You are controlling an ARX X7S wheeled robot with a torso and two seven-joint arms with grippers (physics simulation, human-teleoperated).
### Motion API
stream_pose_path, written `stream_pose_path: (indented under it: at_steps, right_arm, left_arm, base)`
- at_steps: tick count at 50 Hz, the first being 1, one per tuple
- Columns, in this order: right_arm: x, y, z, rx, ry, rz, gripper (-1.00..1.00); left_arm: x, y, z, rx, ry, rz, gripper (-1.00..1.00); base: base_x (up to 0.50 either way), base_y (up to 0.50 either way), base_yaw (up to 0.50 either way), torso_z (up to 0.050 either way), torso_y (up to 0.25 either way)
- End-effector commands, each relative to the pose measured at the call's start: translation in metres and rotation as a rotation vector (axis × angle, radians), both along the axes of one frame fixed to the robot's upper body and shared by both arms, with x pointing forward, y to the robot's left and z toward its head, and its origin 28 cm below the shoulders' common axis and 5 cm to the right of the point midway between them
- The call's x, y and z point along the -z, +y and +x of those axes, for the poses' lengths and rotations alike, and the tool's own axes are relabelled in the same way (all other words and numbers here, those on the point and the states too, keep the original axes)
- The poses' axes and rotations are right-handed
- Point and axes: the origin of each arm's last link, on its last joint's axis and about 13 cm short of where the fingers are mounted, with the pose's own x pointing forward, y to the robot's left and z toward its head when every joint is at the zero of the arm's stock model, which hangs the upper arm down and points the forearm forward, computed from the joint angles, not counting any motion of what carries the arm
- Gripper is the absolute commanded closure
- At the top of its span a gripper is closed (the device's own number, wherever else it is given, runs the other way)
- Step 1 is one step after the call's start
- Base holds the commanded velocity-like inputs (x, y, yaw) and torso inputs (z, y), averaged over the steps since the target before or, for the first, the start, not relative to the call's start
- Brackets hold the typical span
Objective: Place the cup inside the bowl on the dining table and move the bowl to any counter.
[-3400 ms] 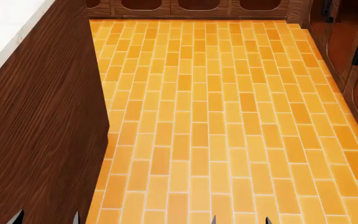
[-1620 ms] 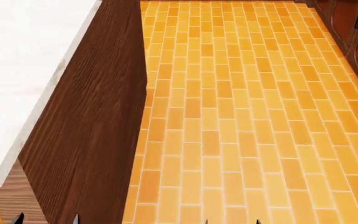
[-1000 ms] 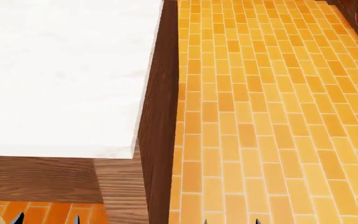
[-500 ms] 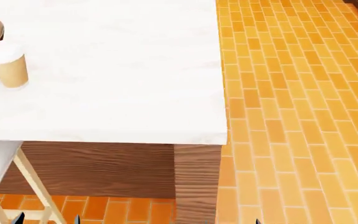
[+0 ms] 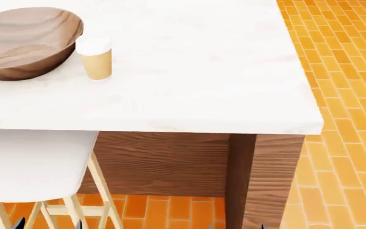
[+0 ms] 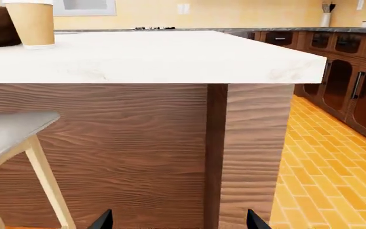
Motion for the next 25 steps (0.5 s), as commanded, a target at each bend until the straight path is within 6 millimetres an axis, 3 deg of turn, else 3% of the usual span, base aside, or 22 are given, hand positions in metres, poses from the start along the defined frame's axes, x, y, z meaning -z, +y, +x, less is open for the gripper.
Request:
stream_pose_path:
  at_steps: [1, 25]
  right_arm:
    - [0.0003, 0.0001, -0.0002, -0.001, 0.001, -0.002, -1.00]
    - [-0.0004, -0.0004, 0.0003, 0.004, -0.007, -0.013, -1.00]
  left_arm:
    - [0.0005, 0.0001, -0.0007, 0.001, 0.002, -0.001, -1.00]
    - [-0.0002, 0.0000, -0.0001, 0.003, 0.000, 0.002, -1.00]
  base:
    - [-0.09, 0.50, 0.00, 0.000, 0.000]
    - [-0.01, 0.50, 0.00, 0.000, 0.000]
